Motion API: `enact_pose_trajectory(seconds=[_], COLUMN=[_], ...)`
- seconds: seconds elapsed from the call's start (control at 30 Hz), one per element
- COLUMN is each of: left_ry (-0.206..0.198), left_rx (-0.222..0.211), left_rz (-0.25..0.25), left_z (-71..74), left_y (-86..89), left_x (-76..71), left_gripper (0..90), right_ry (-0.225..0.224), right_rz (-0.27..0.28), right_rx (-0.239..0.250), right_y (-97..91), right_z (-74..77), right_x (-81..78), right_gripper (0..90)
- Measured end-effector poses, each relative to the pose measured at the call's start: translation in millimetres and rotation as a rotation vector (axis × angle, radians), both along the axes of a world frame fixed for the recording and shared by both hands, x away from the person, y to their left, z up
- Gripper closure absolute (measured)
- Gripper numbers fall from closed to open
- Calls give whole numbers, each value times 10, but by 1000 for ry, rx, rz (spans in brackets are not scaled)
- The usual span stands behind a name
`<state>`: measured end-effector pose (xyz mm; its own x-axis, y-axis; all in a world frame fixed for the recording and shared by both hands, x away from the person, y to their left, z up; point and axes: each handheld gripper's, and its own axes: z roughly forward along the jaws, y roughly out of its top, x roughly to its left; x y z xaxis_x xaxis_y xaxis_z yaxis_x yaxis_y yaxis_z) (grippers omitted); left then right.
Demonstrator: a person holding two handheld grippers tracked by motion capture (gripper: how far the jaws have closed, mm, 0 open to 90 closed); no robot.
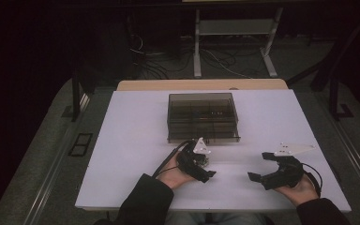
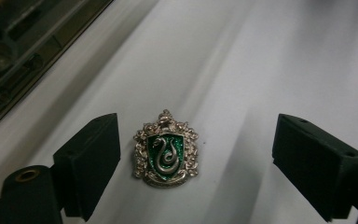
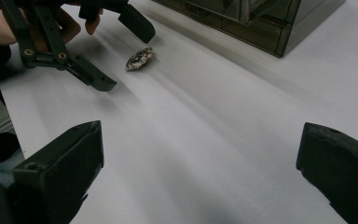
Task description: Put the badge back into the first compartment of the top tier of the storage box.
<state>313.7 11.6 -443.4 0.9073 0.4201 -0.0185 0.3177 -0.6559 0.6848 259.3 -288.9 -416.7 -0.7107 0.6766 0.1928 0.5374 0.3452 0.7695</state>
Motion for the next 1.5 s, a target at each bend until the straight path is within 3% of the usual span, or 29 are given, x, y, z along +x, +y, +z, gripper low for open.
enact_pose_trajectory(seconds=[0.13,0.37,0.83,1.1,1.5], left_ry=[-25,-35,-25,-19,-1], left_rx=[23,24,10,2,4], left_rz=[0,10,16,27,21], left_z=[-9,-36,-48,-42,-32], left_y=[7,1,18,44,60], left_x=[27,47,82,113,130], left_gripper=[227,310,431,547,566], right_ry=[-4,3,3,1,4], right_rz=[8,15,18,21,22], right_rx=[-6,-12,-16,-16,-20], right_y=[3,14,21,19,21], right_z=[-3,-4,-12,-14,-17], right_x=[1,-4,-4,-3,-2], right_gripper=[4,4,4,4,4])
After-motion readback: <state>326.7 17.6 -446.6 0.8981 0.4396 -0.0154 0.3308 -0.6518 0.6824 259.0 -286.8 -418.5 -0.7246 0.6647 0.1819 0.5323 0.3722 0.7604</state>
